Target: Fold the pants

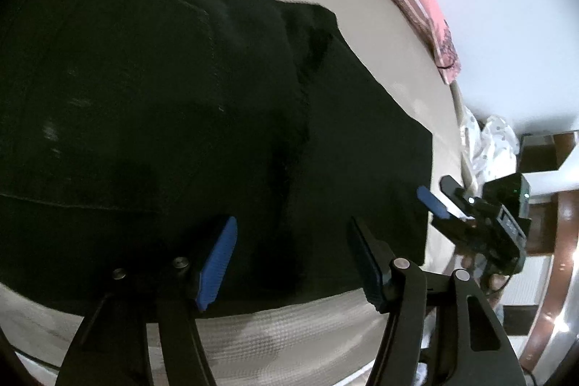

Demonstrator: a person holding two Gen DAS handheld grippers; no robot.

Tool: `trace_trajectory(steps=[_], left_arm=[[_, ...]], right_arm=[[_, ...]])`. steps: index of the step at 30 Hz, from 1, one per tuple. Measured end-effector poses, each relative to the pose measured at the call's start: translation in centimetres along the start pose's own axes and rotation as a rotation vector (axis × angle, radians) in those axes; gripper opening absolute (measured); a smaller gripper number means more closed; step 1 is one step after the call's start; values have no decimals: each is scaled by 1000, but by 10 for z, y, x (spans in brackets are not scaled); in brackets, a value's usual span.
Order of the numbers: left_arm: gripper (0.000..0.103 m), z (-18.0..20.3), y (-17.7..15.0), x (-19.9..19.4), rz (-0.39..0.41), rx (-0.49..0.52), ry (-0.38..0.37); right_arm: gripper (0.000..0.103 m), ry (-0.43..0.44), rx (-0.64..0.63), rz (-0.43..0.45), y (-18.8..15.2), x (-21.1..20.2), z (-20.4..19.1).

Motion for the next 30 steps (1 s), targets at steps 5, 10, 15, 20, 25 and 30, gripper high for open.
trace_trajectory(steps=[5, 10, 15, 20, 25, 30], left_arm=[[57, 9, -10, 14, -35, -20, -39], [11, 5, -10, 23, -20, -25, -3], [6, 6, -10, 20, 33, 5, 24], [6, 15, -20, 22, 98, 143, 127], [16, 36, -32, 25, 175, 322, 274], [27, 44, -26, 7, 288, 374, 267]], right_arm=[[48, 11, 10, -6, -2, 2, 1], [50, 16, 14, -10, -2, 2, 2], [50, 15, 7, -13, -3, 2, 2], [52, -11, 0, -53, -15, 15, 7], [53, -42, -57, -45, -11, 12, -1], [53, -260, -233, 45, 11, -8, -17]])
Point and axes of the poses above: each gripper's, at about its wrist camera, not at the fingertips, and x roughly the way its jaws point, z to its right, y to its top, the point moved 3 cm from there along x, roughly the way its jaws point, and after that the axes turned 15 degrees about -x, right-handed, at the moved point
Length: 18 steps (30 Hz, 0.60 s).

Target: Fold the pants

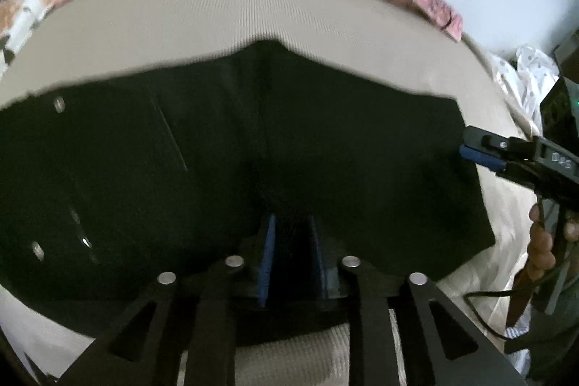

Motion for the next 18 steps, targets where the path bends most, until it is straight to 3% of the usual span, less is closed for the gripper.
trace_trajectory(steps=[2, 4, 8, 14, 18], left_arm=[[36, -1, 11, -9, 87, 7, 17], [42, 1, 25, -15, 182, 23, 23], [43, 18, 51, -3, 252, 79, -11], [43, 49, 79, 48, 189, 111, -28], [42, 35, 89, 75, 98, 62, -3]], right_arm=[[51, -118, -79, 14, 9, -2, -1], [44, -175, -122, 8, 16, 1, -1], [29, -239, -161, -7, 27, 11, 3], [17, -327, -215, -56, 32, 30, 16], [12, -325, -206, -60, 34, 36, 25]])
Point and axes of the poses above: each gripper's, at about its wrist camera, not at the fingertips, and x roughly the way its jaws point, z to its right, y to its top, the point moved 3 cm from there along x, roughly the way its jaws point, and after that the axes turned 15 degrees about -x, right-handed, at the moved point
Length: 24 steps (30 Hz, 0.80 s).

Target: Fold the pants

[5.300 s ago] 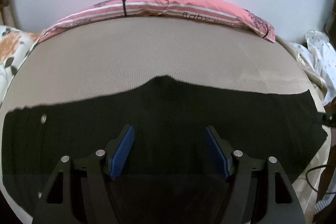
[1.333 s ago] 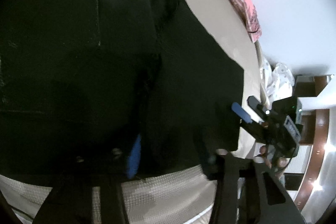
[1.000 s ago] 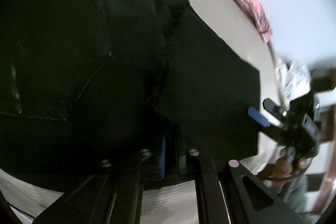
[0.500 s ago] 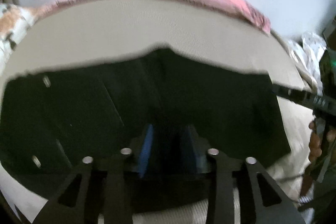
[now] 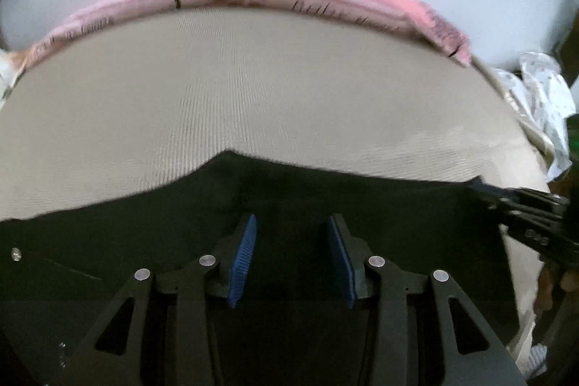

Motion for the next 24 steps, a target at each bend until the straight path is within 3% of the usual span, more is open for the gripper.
trace_trajectory(steps=[7, 12, 18, 24], left_arm=[[43, -1, -8, -5, 0, 79, 27], [43, -14, -41, -31, -26, 99, 22], [49, -29, -78, -52, -80, 91, 20], [49, -50, -96, -86, -48, 37, 27]], right_arm=[[15, 16, 7, -8, -3, -7, -1], [17, 71, 21, -27, -23, -23, -9], [17, 95, 10, -71, -66, -39, -24], [22, 113, -24, -96, -85, -48, -44]])
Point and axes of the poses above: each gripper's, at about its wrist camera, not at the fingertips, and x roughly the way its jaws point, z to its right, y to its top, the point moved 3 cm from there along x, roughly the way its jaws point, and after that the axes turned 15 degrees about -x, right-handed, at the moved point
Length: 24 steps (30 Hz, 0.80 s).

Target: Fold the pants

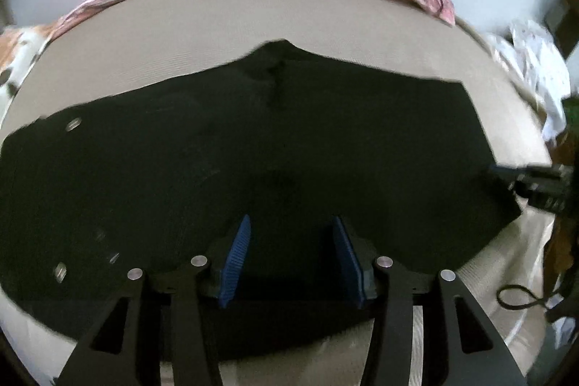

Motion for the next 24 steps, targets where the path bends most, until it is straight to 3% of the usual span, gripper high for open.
trace_trajectory(steps=[7, 13, 15, 17, 19, 24], left_arm=[[53, -71, 4, -70, 112, -246, -11], [57, -155, 0, -104, 136, -476, -2], [58, -179, -5, -105, 106, -569, -71], [58, -200, -13, -103, 59, -674, -171], [59, -217, -23, -98, 34, -775, -255], [59, -249, -37, -84, -4, -926, -333]], right_arm=[[26, 66, -40, -12, 0, 4, -33], [26, 163, -115, -31, 15, 18, -78], [32, 174, -132, -31, 21, 20, -89], [49, 199, -121, -28, 25, 21, -95], [50, 211, -112, -22, 29, 20, -99], [50, 189, -113, -18, 35, 16, -98]])
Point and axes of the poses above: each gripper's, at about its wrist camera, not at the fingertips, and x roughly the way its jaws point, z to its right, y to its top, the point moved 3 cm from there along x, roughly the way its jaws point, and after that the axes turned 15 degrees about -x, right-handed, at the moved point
